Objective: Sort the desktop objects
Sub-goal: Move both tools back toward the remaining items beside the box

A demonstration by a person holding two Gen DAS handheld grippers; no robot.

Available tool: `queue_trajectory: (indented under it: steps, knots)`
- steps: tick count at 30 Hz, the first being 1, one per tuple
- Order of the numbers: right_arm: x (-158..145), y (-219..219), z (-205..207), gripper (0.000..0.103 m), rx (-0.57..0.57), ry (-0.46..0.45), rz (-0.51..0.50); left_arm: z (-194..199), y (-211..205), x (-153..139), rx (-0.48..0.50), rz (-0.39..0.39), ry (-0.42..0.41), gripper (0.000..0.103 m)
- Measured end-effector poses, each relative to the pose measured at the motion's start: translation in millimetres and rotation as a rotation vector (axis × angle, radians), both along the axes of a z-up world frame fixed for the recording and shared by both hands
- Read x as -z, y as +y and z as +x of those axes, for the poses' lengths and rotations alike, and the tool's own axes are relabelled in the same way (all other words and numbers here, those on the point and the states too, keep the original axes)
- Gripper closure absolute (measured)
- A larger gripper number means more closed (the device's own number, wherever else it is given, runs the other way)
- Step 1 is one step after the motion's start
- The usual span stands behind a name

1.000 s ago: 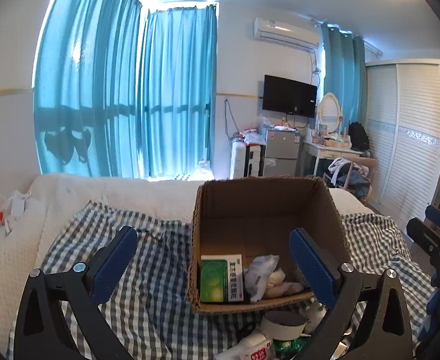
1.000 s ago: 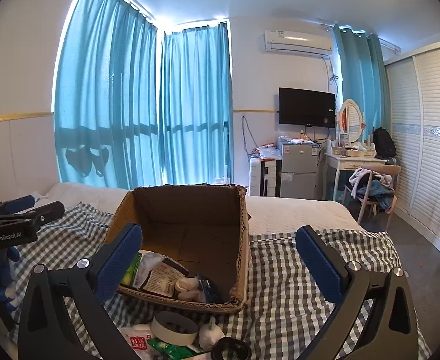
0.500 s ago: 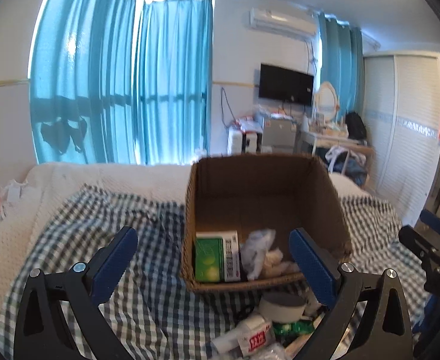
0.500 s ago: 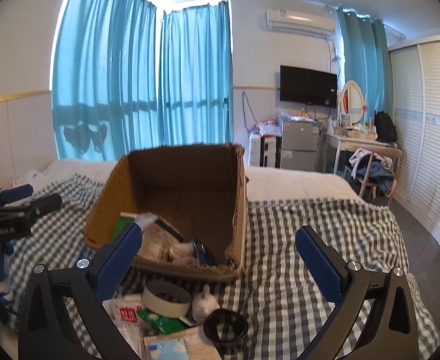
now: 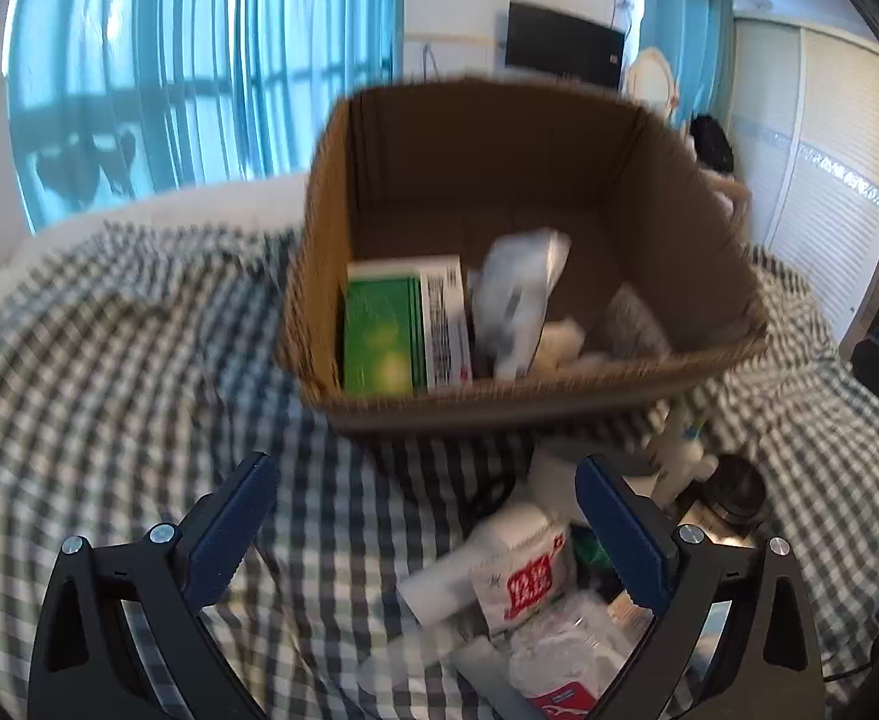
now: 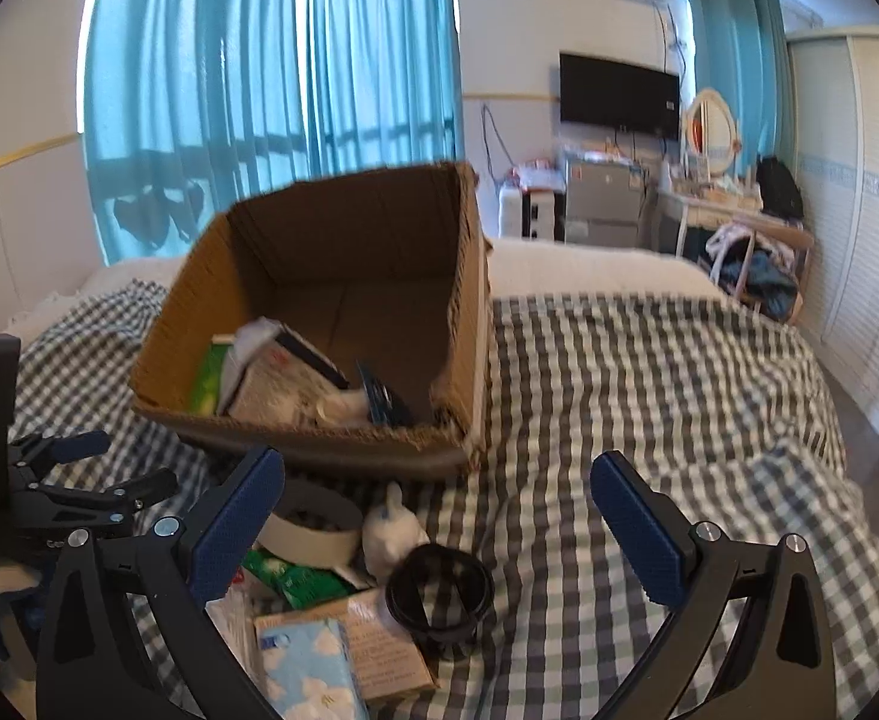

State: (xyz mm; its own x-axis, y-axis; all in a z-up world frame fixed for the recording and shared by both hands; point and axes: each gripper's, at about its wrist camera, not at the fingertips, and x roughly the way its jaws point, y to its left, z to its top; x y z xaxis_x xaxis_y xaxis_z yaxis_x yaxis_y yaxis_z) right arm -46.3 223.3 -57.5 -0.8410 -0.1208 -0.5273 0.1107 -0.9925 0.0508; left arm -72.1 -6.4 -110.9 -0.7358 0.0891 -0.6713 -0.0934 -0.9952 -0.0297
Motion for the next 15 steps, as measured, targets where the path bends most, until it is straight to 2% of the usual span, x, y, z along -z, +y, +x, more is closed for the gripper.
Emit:
queue_trajectory:
  steps: [8,13,15]
  knots:
    - [36.6,-2.0,-18.0,0.012,-0.012,-0.135,0.017,-11.8,6.3,36.6,0.024,-0.028,-0.096,0.007]
    - [53.0,0.3,-25.5,0.026,0.002,-0.207,0.04,-15.5,13.4,48.2,0.074,-0.029,-0.139,0.011]
    - [60.4,2.8,-28.7,0.03,0.014,-0.24,0.045,-15.9,18.6,51.4,0.095,-0.038,-0.149,0.016]
